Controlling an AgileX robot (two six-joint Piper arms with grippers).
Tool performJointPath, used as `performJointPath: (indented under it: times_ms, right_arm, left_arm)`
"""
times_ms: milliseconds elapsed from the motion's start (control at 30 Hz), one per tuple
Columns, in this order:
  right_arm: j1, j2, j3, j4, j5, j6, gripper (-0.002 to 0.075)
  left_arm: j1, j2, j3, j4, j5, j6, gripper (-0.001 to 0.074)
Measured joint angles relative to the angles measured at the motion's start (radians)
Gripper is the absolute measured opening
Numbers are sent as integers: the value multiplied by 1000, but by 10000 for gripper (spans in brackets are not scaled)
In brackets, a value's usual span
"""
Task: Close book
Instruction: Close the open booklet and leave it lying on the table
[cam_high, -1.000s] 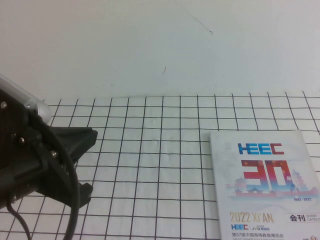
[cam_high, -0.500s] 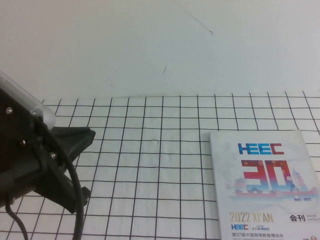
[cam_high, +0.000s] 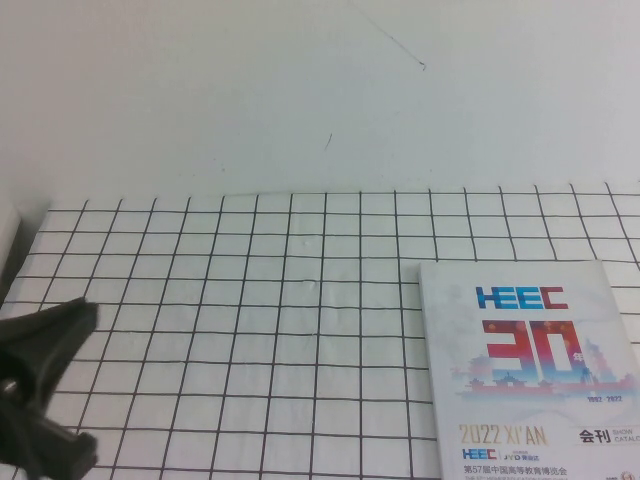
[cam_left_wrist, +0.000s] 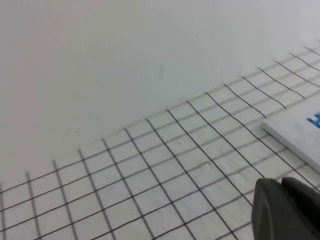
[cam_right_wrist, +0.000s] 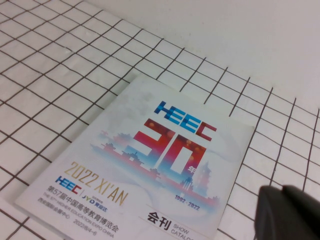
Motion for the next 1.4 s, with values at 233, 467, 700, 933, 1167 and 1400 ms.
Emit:
performJointPath:
  times_ms: [233, 467, 700, 933, 1167, 1400]
  right_arm:
    - [0, 0, 0, 0, 0, 0, -3]
    - [0, 0, 0, 0, 0, 0, -3]
    - [0, 0, 0, 0, 0, 0, -3]
    - [0, 0, 0, 0, 0, 0, -3]
    - [0, 0, 0, 0, 0, 0, -3]
    - [0, 0, 0, 0, 0, 0, -3]
  left_arm:
    - [209, -340, 276, 9, -77, -70, -4]
    - [369, -590, 519, 18, -66, -202, -4]
    - [412, -639, 533, 80, 75, -284, -4]
    - [412, -640, 529, 100, 134, -280, -4]
    - [412, -642, 529, 103, 134, -250, -4]
    - [412, -642, 529, 104, 136, -249, -4]
